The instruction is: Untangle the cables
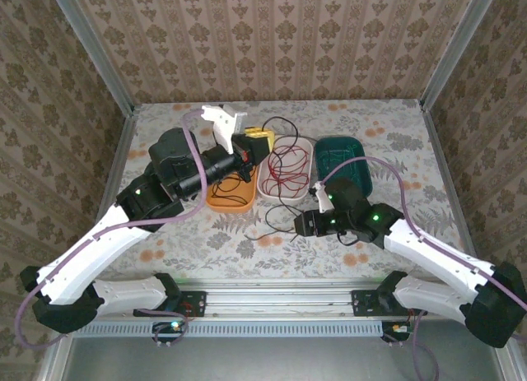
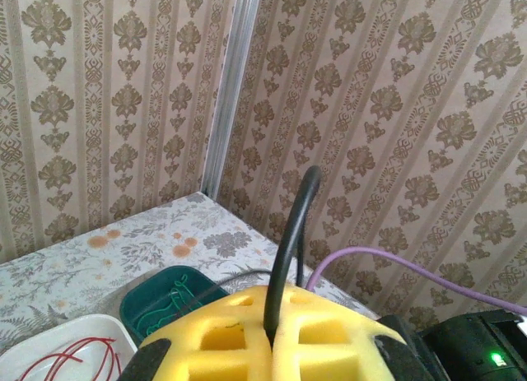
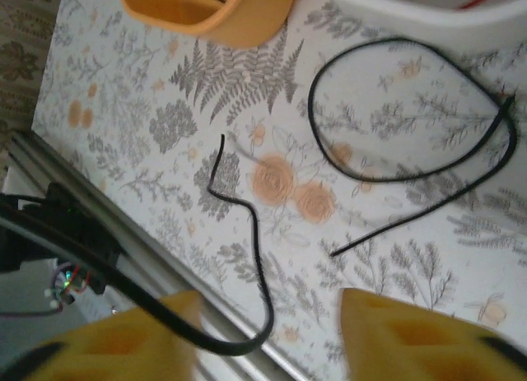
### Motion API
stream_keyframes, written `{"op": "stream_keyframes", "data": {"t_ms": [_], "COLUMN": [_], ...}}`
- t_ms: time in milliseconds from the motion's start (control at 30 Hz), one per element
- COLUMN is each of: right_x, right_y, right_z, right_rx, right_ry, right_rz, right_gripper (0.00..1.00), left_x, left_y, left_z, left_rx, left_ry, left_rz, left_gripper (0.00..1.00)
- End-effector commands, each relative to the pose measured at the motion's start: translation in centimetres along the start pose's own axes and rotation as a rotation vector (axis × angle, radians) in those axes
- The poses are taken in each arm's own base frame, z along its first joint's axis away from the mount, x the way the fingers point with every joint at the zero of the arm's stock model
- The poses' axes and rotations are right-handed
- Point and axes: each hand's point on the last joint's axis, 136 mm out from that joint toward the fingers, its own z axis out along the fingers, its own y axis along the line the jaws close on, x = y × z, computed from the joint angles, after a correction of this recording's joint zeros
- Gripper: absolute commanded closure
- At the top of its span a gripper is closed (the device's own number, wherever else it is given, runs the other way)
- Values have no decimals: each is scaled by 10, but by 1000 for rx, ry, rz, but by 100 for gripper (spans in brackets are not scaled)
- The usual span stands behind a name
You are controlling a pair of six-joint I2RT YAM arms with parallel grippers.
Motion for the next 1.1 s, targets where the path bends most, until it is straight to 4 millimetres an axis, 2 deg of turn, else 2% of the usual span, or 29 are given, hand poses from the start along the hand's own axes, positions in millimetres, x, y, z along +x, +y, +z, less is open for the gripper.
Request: {"op": "stream_keyframes", "data": {"t_ms": [0, 67, 167, 300, 433, 533, 633, 733, 833, 1067], "right_x": [-15, -19, -22, -22, -22, -29, -42, -61, -84, -137], "right_y": [-3, -4, -1, 13, 33, 46, 60, 72, 82, 104], "right_z": [2, -5, -20, -46, -76, -94, -103, -102, -94, -53], "right_rx": [19, 25, 10, -62, -170, -233, -286, -319, -333, -341], "right_ry": [-86, -119, -153, -173, -196, -229, -260, -273, -280, -277], "right_rz": [-22, -21, -26, -45, -63, -67, -73, -81, -92, -112], "right_gripper": [81, 92, 98, 99, 99, 99, 99, 99, 99, 99], "left_x": [-14, -10, -1, 25, 65, 92, 112, 120, 118, 102], "left_y": [-9, -6, -1, 9, 22, 24, 24, 26, 29, 37], "left_z": [-4, -5, -6, -3, 4, 8, 10, 7, 0, -28], "left_rx": [29, 15, -5, -42, -77, -61, -53, -62, -86, -152], "left_ry": [-35, -28, -3, 90, 224, 291, 325, 315, 269, 185], "left_rz": [27, 29, 34, 42, 31, 12, 0, 2, 17, 94], "left_gripper": [100, 100, 100, 100, 100, 100, 100, 100, 100, 100]}}
